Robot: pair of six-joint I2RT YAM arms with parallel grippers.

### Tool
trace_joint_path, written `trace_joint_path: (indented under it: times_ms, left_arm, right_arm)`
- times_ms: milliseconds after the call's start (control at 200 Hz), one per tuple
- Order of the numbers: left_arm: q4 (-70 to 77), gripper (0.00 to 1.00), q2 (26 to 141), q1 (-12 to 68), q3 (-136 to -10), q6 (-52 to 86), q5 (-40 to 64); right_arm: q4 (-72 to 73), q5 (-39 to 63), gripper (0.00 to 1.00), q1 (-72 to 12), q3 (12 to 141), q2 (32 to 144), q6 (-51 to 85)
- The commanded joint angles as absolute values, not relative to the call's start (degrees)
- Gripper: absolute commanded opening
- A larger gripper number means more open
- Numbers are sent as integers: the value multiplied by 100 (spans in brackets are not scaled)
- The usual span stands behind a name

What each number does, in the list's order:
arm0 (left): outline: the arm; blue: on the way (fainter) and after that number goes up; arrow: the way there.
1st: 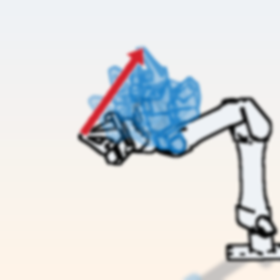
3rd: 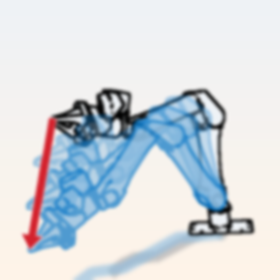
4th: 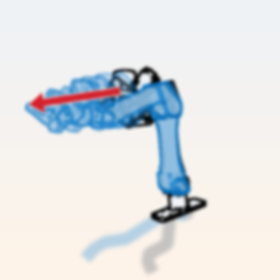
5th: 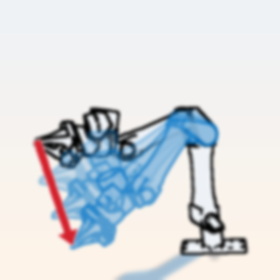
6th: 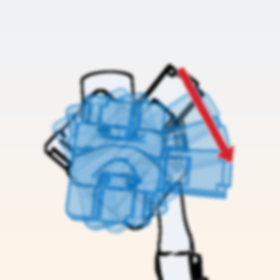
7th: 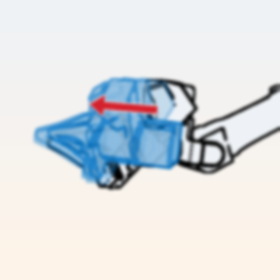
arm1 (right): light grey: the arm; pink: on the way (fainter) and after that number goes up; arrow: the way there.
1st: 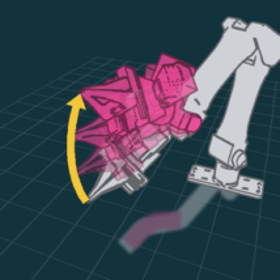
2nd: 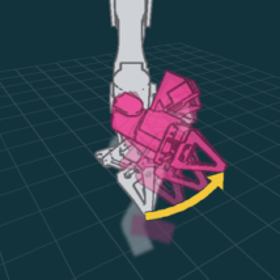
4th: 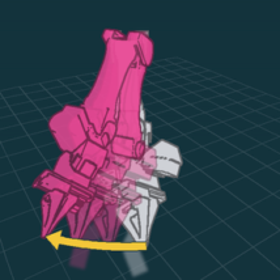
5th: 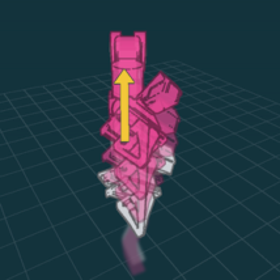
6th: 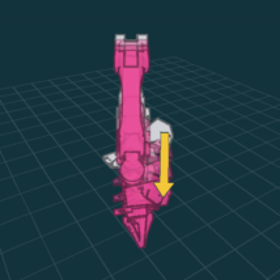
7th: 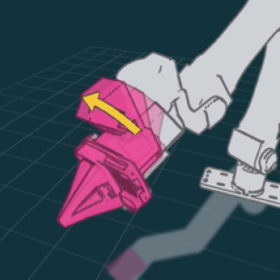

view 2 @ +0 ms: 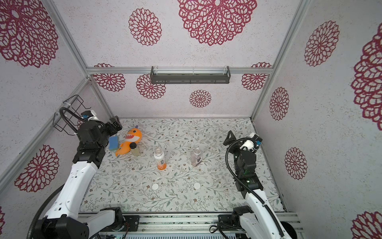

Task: Screw on the bottle caps
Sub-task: Pick up the plastic bottle from the center of the table.

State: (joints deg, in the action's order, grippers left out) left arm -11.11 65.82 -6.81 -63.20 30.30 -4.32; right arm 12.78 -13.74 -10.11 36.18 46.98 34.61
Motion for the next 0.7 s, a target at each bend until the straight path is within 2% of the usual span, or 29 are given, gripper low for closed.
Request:
trace_joint_path:
  times_ms: [0, 70, 195, 295, 475, 570, 696]
  left_arm:
    - [-2907, 99, 6577, -1022, -6467, 3707, 808]
    - [-2799, 99, 6267, -1037, -6177, 3683, 1014]
    - [-1696, 99, 5104, -1006, -5128, 3638, 1528]
    - [-1934, 99, 4547, -806, -4929, 3345, 1049]
    - [-3280, 99, 4532, -65, -5393, 2636, -38]
    - [-3624, 99, 4407, 391, -5389, 2374, -932]
    - [-3812, 99, 4243, 685, -5239, 2257, -1408]
  right_arm:
    - [-709, -449, 98, -1230, 4951, 5298, 3628]
    - [-1517, -127, 98, -1539, 5643, 5626, 3181]
    - [-2519, -330, 98, -2376, 6412, 5928, 2681]
    - [-3230, -229, 98, -2709, 6866, 6268, 2598]
    - [-4123, -729, 98, -3699, 7599, 6919, 2250]
    - [-4487, -864, 98, -4145, 7976, 7280, 2152]
    - [-5157, -1110, 95, -4692, 8765, 8006, 1937]
